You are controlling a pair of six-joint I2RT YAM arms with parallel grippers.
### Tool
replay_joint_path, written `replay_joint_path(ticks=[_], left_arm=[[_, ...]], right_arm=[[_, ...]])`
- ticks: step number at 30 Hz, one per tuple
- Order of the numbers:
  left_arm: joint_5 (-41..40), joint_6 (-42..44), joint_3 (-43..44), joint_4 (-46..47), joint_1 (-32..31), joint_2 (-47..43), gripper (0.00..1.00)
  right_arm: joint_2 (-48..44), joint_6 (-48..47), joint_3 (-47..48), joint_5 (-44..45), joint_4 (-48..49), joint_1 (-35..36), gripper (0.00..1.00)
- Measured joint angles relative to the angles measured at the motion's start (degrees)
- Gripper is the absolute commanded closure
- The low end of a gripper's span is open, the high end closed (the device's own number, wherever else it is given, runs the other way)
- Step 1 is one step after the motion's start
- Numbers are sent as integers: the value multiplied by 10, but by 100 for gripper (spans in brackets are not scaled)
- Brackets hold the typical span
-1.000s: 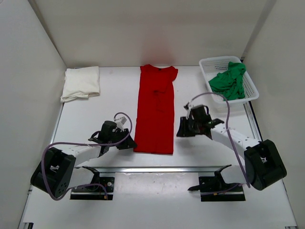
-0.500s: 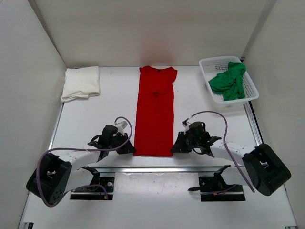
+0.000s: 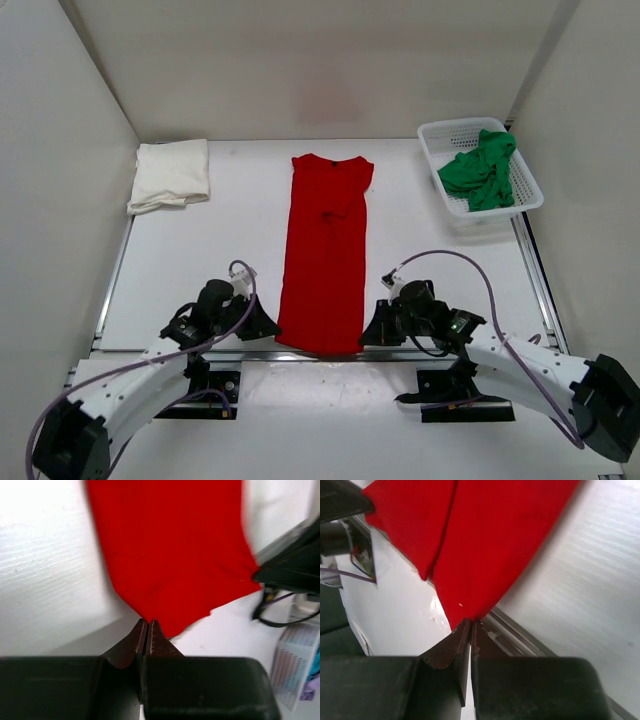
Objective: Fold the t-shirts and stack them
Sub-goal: Grab the bottom of the folded rectangular tshirt with both arms, then fold the folded rectangular tshirt in 1/3 of the way
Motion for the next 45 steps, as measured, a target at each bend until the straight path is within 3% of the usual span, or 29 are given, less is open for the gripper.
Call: replay_joint_path(ticks=[3,6,11,18,24,29,35,38,41,42,44,45], left_arm=[[12,-13,18,-44,27,-69,100],[17,-11,77,-46,65,-31,100],[7,3,202,9,80,153,100],[-26,6,394,92,114,397,100],[-42,5,489,122,148,541,100],[-42,4,545,131,158,637,96],[-29,-18,562,161,166,676,70],[-19,-46,541,202,174,657,65],[-22,-59,514,217,174,609,67],[-24,-63,500,227,170,587,67],[-29,-65,461,248,156,535,68],[-33,-65,440,258,146,513,68]], right_arm=[[-43,-1,8,5,-39,-18,99],[-24,-33,52,-7,-62,-99,100],[125,-120,205,-24,-57,-209,100],[350,-184,388,-63,2,-308,100],[514,-200,499,-93,15,-346,100],[599,-207,566,-98,7,-350,99],[632,-211,610,-99,-4,-355,79],[629,-213,628,-91,-14,-356,62],[602,-221,618,-64,-17,-356,54],[583,-224,603,-54,-13,-355,54],[539,-226,566,-39,-6,-349,80],[522,-229,547,-36,3,-347,87]])
